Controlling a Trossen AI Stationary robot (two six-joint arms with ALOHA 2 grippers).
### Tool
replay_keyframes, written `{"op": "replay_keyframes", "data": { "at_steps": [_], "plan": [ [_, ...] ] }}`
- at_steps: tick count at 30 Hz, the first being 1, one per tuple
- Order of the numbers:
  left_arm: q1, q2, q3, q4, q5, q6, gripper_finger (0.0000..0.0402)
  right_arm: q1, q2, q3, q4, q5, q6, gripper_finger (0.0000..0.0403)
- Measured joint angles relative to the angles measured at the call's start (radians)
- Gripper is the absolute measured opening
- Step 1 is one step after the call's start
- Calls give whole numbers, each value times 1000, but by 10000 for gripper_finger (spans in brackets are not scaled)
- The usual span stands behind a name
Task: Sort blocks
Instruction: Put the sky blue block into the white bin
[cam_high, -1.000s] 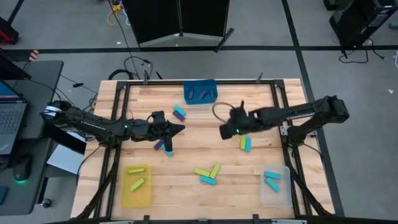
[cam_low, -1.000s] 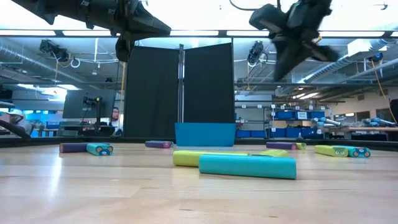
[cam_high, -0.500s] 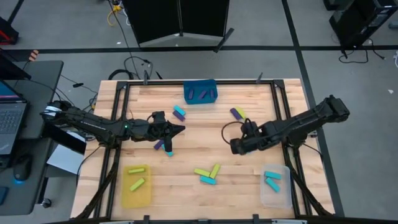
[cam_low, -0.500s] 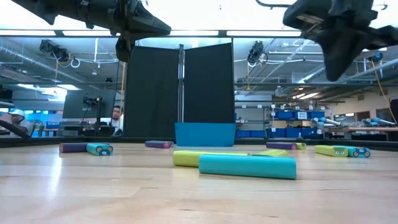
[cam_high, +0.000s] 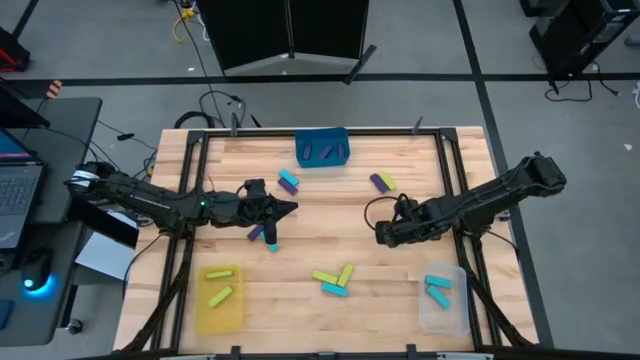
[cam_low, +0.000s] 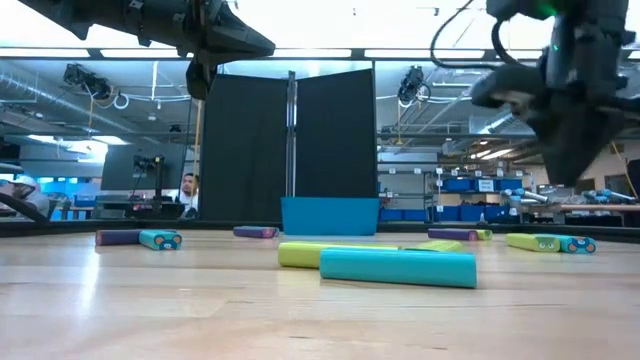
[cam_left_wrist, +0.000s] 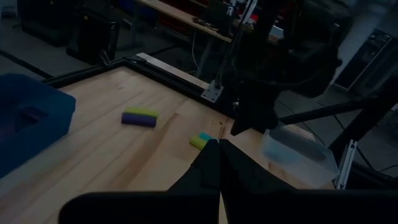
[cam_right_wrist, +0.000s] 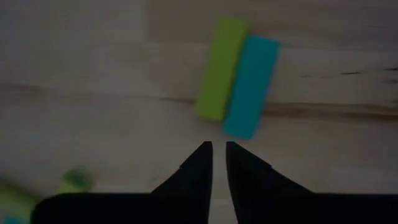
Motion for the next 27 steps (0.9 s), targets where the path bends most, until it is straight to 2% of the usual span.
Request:
{"op": "replay_keyframes", "data": {
  "at_steps": [14, 27],
  "plan": [
    [0, 0, 0, 0, 0, -13, 4, -76, 1, -131, 114, -2, -8, 161],
    [0, 0, 0, -1, 0, -17, 4, -137, 2, -218, 222, -2, -76, 172]
  ]
}}
